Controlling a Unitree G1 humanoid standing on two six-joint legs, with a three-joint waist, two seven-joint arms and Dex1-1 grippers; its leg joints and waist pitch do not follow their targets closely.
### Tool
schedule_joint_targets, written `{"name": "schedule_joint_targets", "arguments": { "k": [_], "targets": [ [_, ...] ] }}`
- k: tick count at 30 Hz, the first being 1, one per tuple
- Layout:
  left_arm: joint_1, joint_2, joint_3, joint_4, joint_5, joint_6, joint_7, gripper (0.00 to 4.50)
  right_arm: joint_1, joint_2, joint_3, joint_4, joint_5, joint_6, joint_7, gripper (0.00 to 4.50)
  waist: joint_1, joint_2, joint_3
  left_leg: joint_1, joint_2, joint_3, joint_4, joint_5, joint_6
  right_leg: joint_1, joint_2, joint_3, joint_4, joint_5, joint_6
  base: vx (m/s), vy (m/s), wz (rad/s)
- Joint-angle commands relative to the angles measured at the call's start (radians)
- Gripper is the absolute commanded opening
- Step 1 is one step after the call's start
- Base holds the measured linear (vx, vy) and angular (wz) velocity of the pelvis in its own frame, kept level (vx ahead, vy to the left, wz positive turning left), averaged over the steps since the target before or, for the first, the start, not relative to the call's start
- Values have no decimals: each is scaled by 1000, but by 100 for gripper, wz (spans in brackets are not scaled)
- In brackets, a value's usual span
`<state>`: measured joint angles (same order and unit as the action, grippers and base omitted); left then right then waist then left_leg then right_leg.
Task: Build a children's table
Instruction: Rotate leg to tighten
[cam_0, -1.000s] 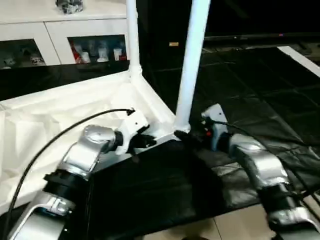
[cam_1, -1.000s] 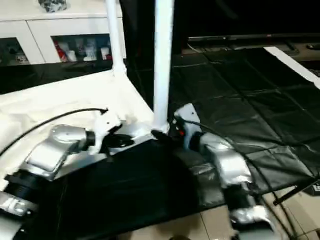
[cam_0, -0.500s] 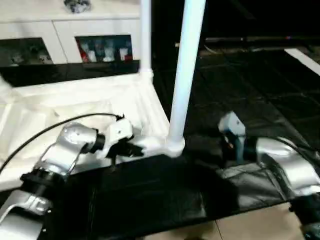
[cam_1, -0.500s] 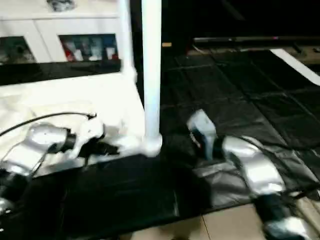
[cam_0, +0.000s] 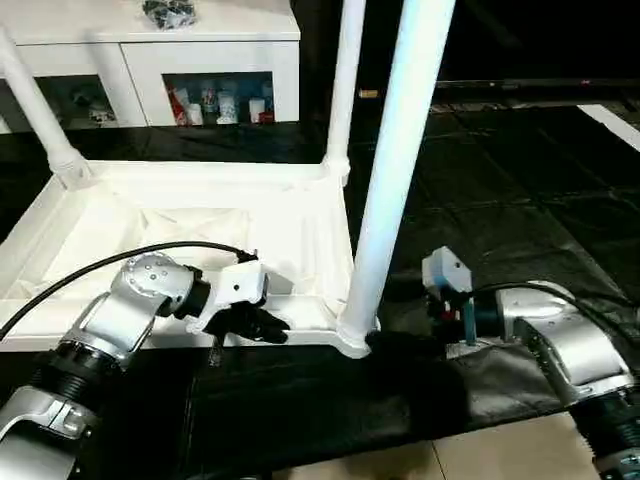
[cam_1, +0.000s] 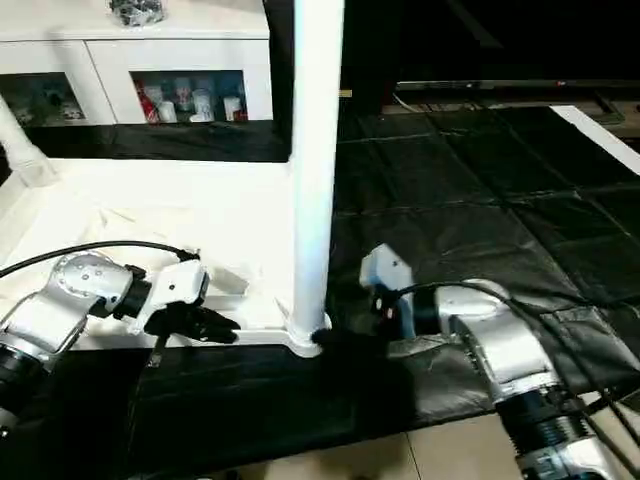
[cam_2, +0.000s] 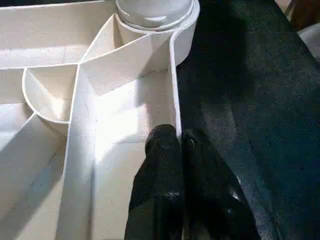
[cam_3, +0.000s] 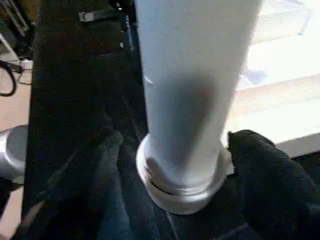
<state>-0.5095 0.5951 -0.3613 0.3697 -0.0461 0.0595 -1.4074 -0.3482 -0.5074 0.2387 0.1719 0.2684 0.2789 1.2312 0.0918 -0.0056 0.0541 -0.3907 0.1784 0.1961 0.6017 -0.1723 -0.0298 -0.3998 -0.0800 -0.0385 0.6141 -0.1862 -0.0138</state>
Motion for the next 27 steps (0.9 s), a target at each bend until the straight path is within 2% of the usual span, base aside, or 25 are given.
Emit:
{"name": "schedule_joint_targets", "arguments": {
  "k": [1,3,7,8,11,16,27],
  "targets": [
    [-3,-8,-30,-50,-1,-30,-41,0,4,-1,0,-1,12,-3,12,353,-8,-3,-67,32,54,-20,-76,-226,8,33,-61,37,-67,-212,-198,0,0,0],
    [0,-9,-34,-58,-1,-30,-44,0,4,3,0,-3,15,-1,15,322,-7,-2,-67,33,54,-20,-76,-227,7,33,-62,37,-67,-213,-200,0,0,0],
    [4,-8,-41,-72,-2,-28,-47,0,3,7,-1,5,17,-4,23,303,-7,-2,-67,34,55,-20,-76,-231,6,33,-62,37,-67,-215,-201,0,0,0],
    [6,-8,-43,-78,-2,-27,-49,0,3,8,1,7,18,-4,26,281,-7,-3,-67,34,55,-20,-76,-230,7,32,-61,37,-67,-213,-202,0,0,0],
    [8,-9,-44,-84,-3,-25,-50,0,6,7,2,5,21,-3,30,274,-6,-2,-66,33,55,-20,-76,-231,6,33,-61,37,-68,-223,-200,0,0,0],
    [8,-13,-45,-84,0,-25,-49,0,13,6,4,-4,27,2,38,210,-7,-2,-66,33,54,-21,-77,-241,1,33,-62,36,-70,-244,-192,0,0,0],
    [6,-9,-46,-79,5,-22,-43,0,23,6,6,-12,30,6,48,196,-7,-1,-67,33,54,-20,-76,-235,2,33,-61,36,-68,-223,-198,0,0,0]
  ]
}}
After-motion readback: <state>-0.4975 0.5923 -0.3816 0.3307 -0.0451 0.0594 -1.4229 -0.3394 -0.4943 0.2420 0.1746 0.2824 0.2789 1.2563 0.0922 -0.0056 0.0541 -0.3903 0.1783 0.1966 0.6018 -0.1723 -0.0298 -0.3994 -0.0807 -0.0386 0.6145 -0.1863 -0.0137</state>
